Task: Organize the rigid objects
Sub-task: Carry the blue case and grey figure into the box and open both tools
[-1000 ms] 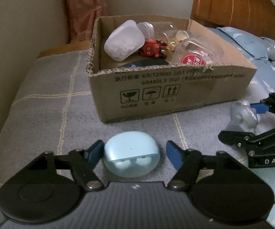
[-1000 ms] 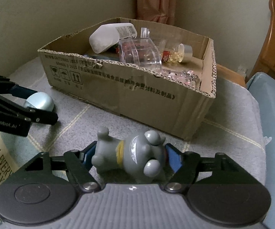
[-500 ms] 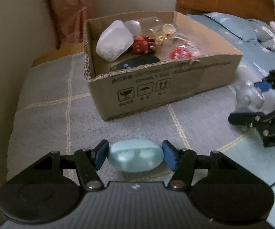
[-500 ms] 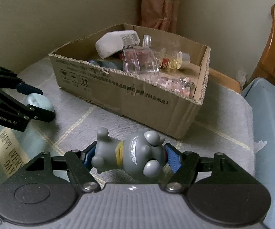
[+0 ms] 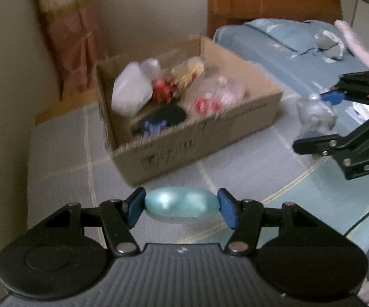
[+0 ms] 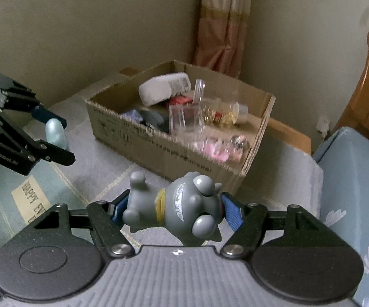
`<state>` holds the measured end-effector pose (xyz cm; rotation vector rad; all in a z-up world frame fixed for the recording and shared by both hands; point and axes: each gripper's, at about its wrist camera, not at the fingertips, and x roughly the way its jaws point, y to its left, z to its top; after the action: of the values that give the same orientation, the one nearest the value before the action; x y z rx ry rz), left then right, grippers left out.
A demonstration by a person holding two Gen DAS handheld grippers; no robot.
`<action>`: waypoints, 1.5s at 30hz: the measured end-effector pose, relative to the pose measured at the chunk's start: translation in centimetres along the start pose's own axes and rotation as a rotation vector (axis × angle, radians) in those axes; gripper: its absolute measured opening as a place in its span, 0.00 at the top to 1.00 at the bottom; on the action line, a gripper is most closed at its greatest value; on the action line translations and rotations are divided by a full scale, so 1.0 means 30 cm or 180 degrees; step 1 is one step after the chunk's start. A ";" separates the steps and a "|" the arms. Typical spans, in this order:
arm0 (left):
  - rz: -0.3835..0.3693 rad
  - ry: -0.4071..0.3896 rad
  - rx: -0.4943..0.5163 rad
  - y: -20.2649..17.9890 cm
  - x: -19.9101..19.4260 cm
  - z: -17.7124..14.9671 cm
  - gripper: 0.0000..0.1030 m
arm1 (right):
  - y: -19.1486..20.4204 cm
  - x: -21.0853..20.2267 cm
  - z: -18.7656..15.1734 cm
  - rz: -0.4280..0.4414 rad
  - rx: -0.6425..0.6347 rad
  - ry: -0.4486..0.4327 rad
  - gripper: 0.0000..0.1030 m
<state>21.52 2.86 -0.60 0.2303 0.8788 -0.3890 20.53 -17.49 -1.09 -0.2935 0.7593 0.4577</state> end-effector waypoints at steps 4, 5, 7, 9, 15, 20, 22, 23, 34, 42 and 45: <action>-0.0029 -0.0149 0.0102 -0.010 -0.036 0.071 0.41 | -0.019 -0.025 0.046 -0.0031 -0.0030 -0.0107 0.25; -0.0027 -0.0186 0.0127 -0.011 -0.039 0.092 0.41 | -0.023 -0.028 0.060 -0.0038 -0.0040 -0.0139 0.25; -0.0017 -0.0239 0.0157 -0.011 -0.032 0.132 0.41 | -0.032 -0.027 0.086 -0.0036 -0.0055 -0.0171 0.25; 0.0007 -0.0290 0.0190 -0.007 -0.018 0.169 0.41 | -0.043 -0.020 0.112 -0.0030 -0.0048 -0.0201 0.25; 0.0056 -0.0278 0.0133 0.037 0.089 0.259 0.41 | -0.076 0.031 0.176 0.0012 0.0016 -0.0215 0.25; 0.0060 -0.0209 0.0056 0.068 0.174 0.288 0.41 | -0.093 0.066 0.202 0.0020 0.0067 -0.0184 0.25; 0.0058 -0.0177 0.0007 0.079 0.202 0.294 0.40 | -0.099 0.078 0.207 0.0008 0.0087 -0.0168 0.25; 0.0075 -0.0171 -0.0039 0.084 0.211 0.294 0.34 | -0.102 0.084 0.210 0.0009 0.0095 -0.0158 0.25; 0.0097 -0.0443 -0.0195 0.117 0.109 0.229 0.02 | -0.115 0.110 0.249 0.0014 0.0188 -0.0134 0.25; 0.0274 -0.0735 -0.0236 0.109 0.015 0.152 0.01 | -0.149 0.152 0.326 -0.0021 0.0360 -0.0137 0.25; 0.0301 -0.0771 -0.0245 0.108 0.003 0.124 0.01 | -0.163 0.186 0.360 -0.0037 0.0444 -0.0052 0.25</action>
<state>25.53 4.46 1.75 0.1492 0.6406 -0.2873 32.90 -15.62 2.83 -0.1637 0.7693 0.3938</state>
